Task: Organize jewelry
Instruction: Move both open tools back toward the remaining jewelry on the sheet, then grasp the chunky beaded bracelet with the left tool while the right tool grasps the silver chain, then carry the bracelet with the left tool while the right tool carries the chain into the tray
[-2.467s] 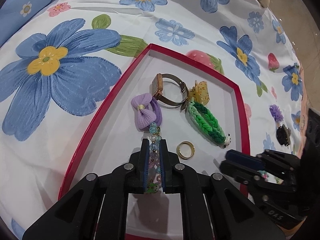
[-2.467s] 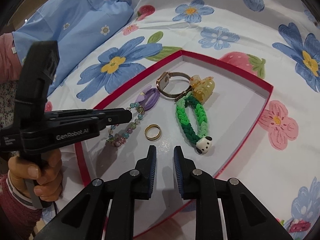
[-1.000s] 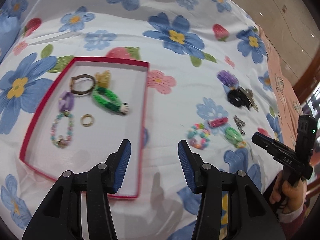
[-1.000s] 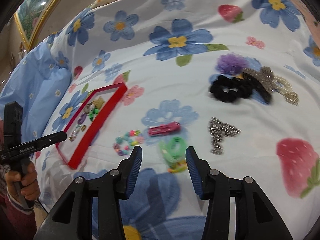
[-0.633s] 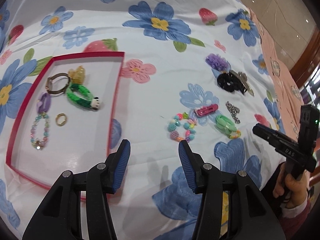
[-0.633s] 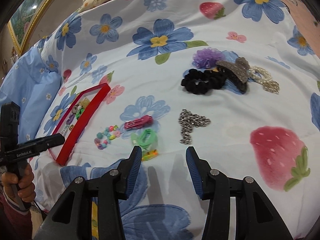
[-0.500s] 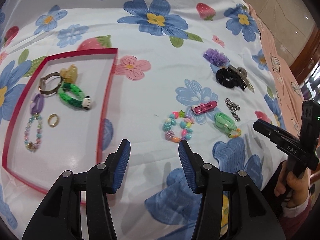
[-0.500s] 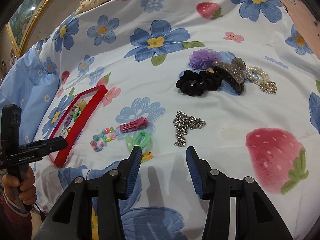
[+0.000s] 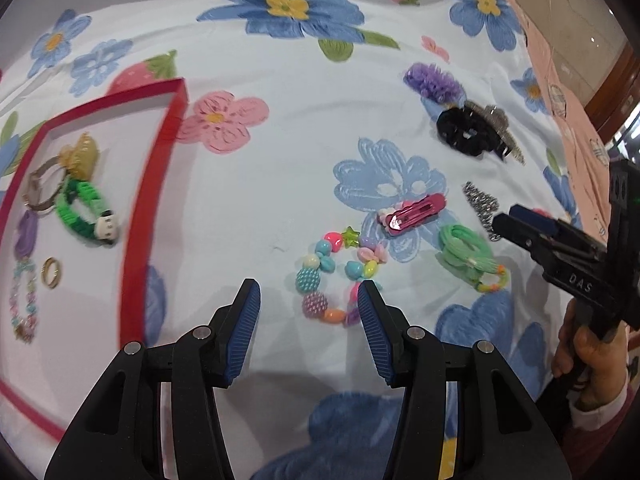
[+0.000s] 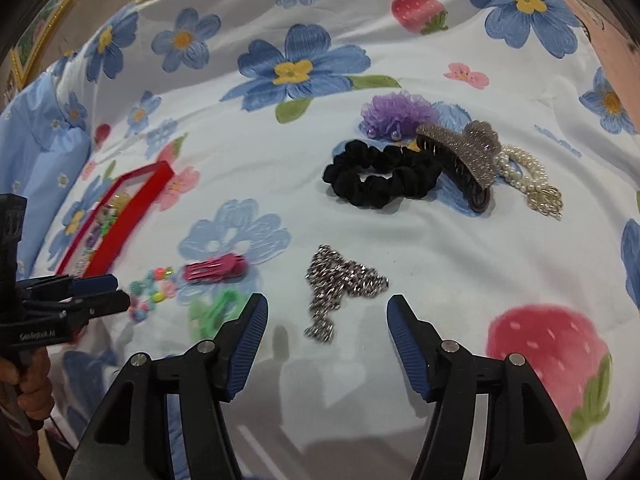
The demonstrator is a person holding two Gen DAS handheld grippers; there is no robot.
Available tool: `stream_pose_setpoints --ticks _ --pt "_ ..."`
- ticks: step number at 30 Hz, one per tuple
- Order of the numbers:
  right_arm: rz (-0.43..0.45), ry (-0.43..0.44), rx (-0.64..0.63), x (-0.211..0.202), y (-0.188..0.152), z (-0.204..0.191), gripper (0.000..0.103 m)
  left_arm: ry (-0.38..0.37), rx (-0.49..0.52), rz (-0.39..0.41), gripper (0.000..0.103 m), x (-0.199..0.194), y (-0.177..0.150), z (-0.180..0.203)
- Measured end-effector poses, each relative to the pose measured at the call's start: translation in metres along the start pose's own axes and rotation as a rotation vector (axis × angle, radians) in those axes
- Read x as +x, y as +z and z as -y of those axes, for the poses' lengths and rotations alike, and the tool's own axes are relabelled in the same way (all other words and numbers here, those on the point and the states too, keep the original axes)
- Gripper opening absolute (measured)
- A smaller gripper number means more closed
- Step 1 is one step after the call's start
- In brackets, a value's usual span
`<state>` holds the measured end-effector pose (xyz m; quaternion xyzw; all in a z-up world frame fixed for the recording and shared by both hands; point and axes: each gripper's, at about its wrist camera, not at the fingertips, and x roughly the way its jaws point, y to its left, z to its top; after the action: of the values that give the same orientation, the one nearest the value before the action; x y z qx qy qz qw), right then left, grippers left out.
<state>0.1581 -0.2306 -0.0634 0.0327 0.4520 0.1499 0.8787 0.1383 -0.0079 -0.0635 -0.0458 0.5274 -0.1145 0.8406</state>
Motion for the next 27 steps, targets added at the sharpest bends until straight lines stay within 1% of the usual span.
stream_pose_setpoints --ticks 4,6,7,8,9,10,11,13,16,19,23,27 --pt "-0.011 -0.017 -0.008 0.017 0.004 0.0 0.064 0.0 0.018 -0.001 0.05 0.014 0.003 0.004" --pt "-0.017 -0.048 -0.031 0.026 0.004 -0.004 0.063 0.01 0.043 0.005 0.035 0.017 0.003 0.007" --pt "-0.013 -0.065 -0.046 0.027 0.003 -0.007 0.062 0.018 0.059 0.009 0.025 0.019 0.002 0.01" --pt "-0.013 -0.082 -0.062 0.027 0.002 -0.01 0.054 0.013 0.068 0.012 0.021 0.019 0.002 0.011" --pt "-0.009 -0.092 -0.074 0.027 0.001 -0.012 0.048 0.006 0.074 0.014 0.019 0.018 0.002 0.011" --pt "-0.005 -0.092 -0.072 0.026 0.001 -0.012 0.033 0.004 0.076 0.017 0.019 0.018 0.002 0.011" --pt "-0.003 -0.089 -0.064 0.025 0.001 -0.01 0.024 0.002 0.076 0.02 0.018 0.018 0.002 0.011" --pt "-0.002 -0.075 -0.04 0.024 0.001 -0.006 0.014 -0.007 0.071 0.028 0.018 0.016 0.001 0.01" --pt "0.003 -0.027 0.005 0.019 0.001 0.0 0.013 -0.044 0.05 0.034 0.018 0.011 0.0 0.008" --pt "0.014 0.027 0.042 0.013 0.002 0.001 0.013 -0.062 0.038 0.048 0.017 0.003 -0.003 0.008" --pt "0.052 0.07 0.039 -0.002 0.006 -0.008 0.013 -0.079 0.019 0.083 0.017 -0.014 -0.007 0.005" --pt "0.092 0.131 0.048 -0.02 0.012 -0.017 0.013 -0.088 -0.004 0.123 0.017 -0.035 -0.01 -0.001"
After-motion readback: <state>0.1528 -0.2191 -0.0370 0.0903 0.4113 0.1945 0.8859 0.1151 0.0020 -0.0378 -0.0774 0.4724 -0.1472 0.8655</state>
